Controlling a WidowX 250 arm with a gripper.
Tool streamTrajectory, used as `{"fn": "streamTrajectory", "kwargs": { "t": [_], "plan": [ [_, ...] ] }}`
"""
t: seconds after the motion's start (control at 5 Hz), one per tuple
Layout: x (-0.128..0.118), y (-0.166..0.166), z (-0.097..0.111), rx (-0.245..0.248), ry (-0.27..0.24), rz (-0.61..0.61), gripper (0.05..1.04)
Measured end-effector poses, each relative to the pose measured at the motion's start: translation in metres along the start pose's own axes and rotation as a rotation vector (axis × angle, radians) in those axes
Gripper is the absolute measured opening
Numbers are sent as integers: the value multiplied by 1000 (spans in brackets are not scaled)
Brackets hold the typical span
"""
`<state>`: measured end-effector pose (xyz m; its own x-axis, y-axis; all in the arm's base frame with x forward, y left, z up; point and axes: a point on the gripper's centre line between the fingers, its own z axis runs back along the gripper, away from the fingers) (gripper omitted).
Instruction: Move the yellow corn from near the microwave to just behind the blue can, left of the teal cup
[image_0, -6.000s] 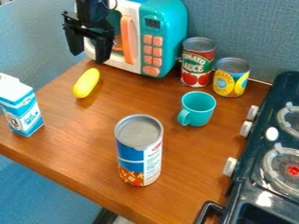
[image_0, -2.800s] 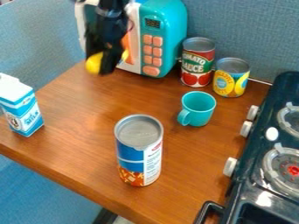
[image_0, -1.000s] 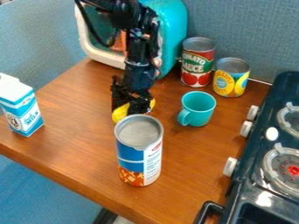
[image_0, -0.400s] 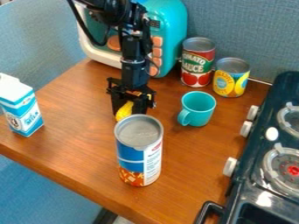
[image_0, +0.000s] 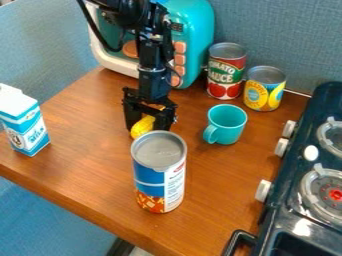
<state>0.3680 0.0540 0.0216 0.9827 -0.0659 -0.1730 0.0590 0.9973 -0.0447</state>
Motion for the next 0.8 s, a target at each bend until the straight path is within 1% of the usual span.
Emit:
{"fn": "streamTrajectory", "kwargs": {
  "t": [0.2,0.4,0.6,0.8],
  "plan": [
    [-3,2,10,23,-31,-10,1001],
    [-12,0,44,30,-81,-63,1001],
    [-40,13,93,-48,-144,-119,1001],
    [-73,27,121,-34,-118,-126,1001]
  ]
}}
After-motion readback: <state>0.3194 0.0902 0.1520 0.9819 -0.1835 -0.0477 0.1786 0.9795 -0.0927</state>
